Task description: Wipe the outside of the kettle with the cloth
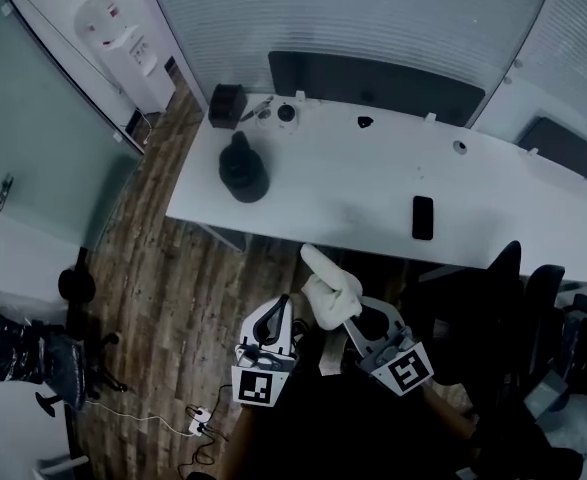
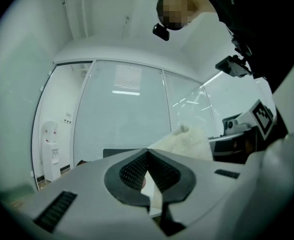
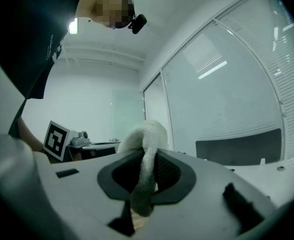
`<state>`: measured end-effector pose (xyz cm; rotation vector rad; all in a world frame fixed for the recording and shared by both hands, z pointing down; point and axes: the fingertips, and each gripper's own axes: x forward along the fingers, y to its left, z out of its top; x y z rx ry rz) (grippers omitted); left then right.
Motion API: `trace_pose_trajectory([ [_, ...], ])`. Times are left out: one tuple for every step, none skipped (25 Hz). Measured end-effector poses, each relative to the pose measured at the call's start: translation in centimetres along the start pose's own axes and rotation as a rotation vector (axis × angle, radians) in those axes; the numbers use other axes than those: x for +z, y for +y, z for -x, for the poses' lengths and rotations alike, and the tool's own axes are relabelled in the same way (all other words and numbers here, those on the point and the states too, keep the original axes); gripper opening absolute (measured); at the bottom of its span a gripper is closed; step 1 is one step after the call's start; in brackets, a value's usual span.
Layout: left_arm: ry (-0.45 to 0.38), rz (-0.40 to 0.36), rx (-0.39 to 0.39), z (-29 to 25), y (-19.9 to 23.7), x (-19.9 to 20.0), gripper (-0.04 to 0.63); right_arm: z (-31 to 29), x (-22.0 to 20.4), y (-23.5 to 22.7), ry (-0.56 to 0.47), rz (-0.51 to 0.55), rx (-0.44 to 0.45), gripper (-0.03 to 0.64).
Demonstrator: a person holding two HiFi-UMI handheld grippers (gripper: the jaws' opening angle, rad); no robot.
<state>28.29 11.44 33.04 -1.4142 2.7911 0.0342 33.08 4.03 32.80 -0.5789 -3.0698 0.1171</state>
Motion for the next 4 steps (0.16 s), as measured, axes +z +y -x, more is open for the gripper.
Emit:
trace_pose_trajectory([
  [-0.002, 0.009, 0.017, 0.6, -1.0, 0.0, 0.005, 0.9, -0.4, 0.4, 0.002, -0.002, 0.018, 0.051],
  [-0.002, 0.013, 0.035, 1.3, -2.0, 0.0, 0.005, 1.7, -0.9, 0.8, 0.005, -0.001, 0.041, 0.051],
  [-0.003, 0.013, 0.052, 2.1, -2.9, -0.1, 0.005, 2.4, -1.3, 1.2, 0.009, 0.001, 0.068, 0.051],
  [-0.003, 0.010, 0.069, 2.9, -3.8, -0.1, 0.005, 3.0, -1.7, 1.6, 0.013, 0.003, 0.097, 0.051],
])
